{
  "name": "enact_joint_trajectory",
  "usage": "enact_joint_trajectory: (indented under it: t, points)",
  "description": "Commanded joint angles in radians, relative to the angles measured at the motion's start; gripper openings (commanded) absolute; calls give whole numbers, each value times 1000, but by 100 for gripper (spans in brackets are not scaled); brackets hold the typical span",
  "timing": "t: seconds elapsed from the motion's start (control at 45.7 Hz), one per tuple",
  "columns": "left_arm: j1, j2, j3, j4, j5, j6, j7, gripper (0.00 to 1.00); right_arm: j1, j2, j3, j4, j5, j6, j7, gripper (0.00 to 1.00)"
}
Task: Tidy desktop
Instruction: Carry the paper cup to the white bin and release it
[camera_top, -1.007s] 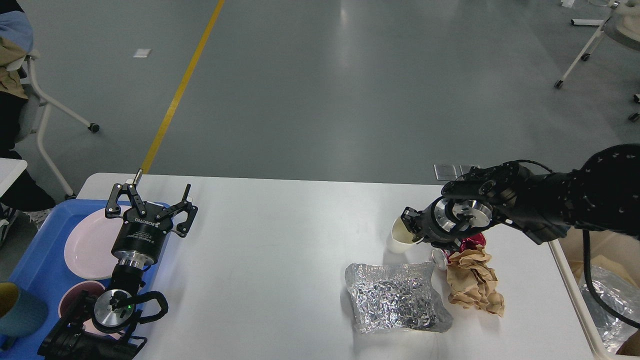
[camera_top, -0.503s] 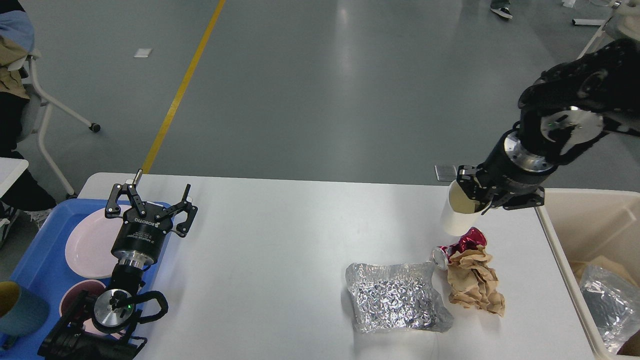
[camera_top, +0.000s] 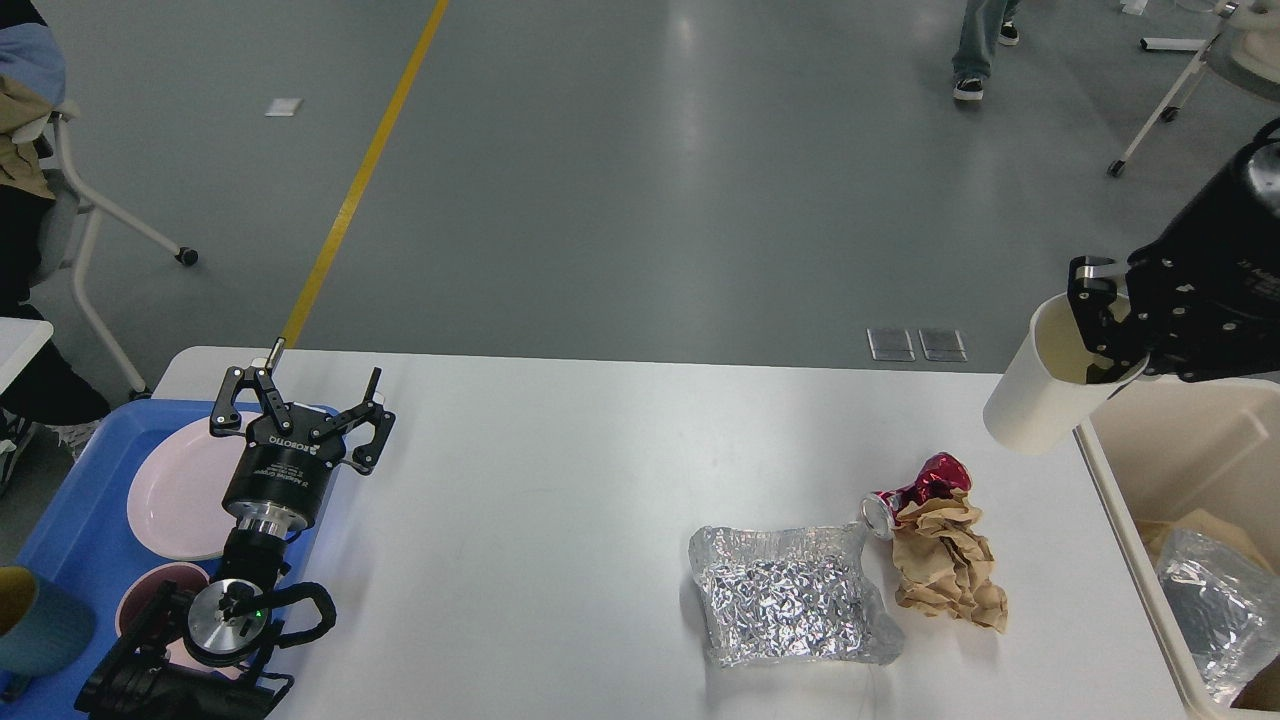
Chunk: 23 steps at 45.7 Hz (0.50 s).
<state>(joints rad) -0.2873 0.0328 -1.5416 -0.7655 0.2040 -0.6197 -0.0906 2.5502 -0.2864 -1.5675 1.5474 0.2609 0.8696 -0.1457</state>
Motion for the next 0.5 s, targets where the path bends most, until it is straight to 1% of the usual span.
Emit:
enact_joint_trajectory:
  t: [0.0,0.153,0.241,0.35,0.482]
  points:
    - [0,-1,0,0,0,0,-1,96,-1,4,-54,0,-41,-21,84,0]
    - [-1,-1,0,0,0,0,0,96,-8,-8,-77,-1,-43,-49,84,0]
    - [0,1,0,0,0,0,0,96,-42,-46,-92,-9,-49,-86,81,0]
    - [0,-1,0,0,0,0,0,96,-120,-137,-103,-47,-98,-133,68,0]
    - [-1,-1,0,0,0,0,-1,96,-289,-316,-97,-157,-166,-207,66,0]
